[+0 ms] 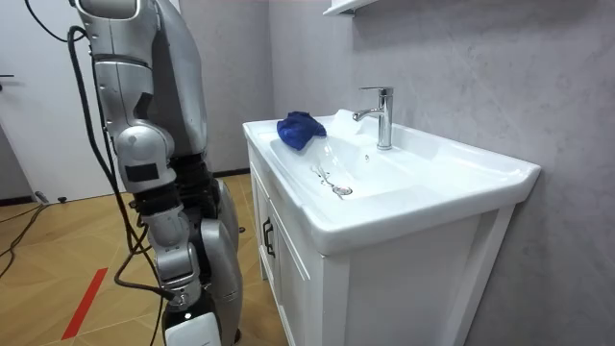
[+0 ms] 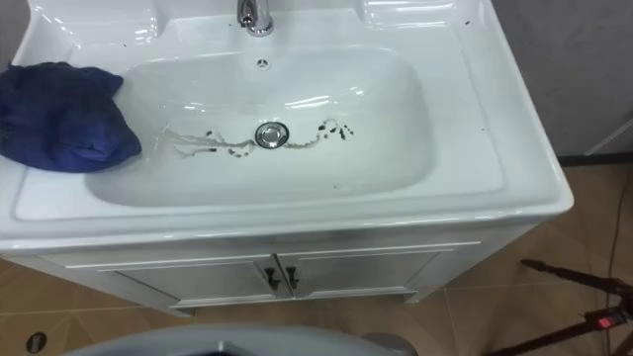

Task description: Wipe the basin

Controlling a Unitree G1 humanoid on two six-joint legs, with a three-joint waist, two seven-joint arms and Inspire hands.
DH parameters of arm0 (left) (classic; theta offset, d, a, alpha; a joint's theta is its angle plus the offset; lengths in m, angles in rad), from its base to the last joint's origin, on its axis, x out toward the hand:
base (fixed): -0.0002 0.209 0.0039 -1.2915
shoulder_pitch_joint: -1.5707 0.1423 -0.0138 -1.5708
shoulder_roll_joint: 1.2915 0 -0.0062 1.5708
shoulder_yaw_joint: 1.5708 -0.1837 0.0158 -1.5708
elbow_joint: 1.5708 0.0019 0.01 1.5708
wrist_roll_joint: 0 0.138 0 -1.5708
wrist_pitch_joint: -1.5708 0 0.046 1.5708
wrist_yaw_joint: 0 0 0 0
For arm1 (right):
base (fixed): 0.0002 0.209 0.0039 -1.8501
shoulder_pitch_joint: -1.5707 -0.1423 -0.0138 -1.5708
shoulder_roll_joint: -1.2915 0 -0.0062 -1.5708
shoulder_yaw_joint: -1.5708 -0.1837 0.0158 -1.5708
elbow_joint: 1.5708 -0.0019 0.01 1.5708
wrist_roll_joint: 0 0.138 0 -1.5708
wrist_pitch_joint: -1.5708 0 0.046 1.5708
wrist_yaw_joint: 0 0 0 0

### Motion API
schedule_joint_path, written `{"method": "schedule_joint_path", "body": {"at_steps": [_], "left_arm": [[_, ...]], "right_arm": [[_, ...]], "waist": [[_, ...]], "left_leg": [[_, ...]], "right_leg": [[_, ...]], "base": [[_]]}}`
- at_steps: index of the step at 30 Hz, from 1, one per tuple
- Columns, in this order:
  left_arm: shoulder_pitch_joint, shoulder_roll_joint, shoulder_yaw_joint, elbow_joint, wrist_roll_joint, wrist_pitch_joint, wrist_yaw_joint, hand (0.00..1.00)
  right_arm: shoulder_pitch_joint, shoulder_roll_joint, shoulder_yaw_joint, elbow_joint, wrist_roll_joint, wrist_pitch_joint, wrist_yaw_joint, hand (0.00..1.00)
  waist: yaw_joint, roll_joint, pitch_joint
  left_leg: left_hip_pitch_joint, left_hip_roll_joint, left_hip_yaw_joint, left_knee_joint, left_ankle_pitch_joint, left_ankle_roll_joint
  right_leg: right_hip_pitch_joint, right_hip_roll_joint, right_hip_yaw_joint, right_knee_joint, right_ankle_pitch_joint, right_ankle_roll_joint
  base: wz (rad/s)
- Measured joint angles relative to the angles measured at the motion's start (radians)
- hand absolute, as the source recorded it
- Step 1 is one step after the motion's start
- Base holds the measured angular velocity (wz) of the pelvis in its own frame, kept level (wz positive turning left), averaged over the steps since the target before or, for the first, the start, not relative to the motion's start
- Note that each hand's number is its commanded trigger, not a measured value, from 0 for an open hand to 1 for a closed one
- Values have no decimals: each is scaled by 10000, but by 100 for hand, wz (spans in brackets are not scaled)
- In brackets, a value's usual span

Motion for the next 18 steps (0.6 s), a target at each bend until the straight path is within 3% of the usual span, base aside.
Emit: {"method": "schedule_joint_path", "body": {"at_steps": [10, 18], "left_arm": [[-81, 0, 24, -13, -227, -64, 4, 0], [21, 52, 205, 14, -1909, -35, 95, 0]], "right_arm": [[-6, -6, -157, -9, 1, -27, -65, 0], [3, -9, -185, 27, 129, -20, -110, 0]], "waist": [[-32, 7, -19], [-48, 91, 9]], "left_leg": [[-12, -9, -70, 36, 0, 0], [74, -12, -62, -171, 10, -25]], "right_leg": [[3, 0, -14, -3, -4, 0], [36, 16, 32, -43, -27, -10]], "base": [[1], [0]]}}
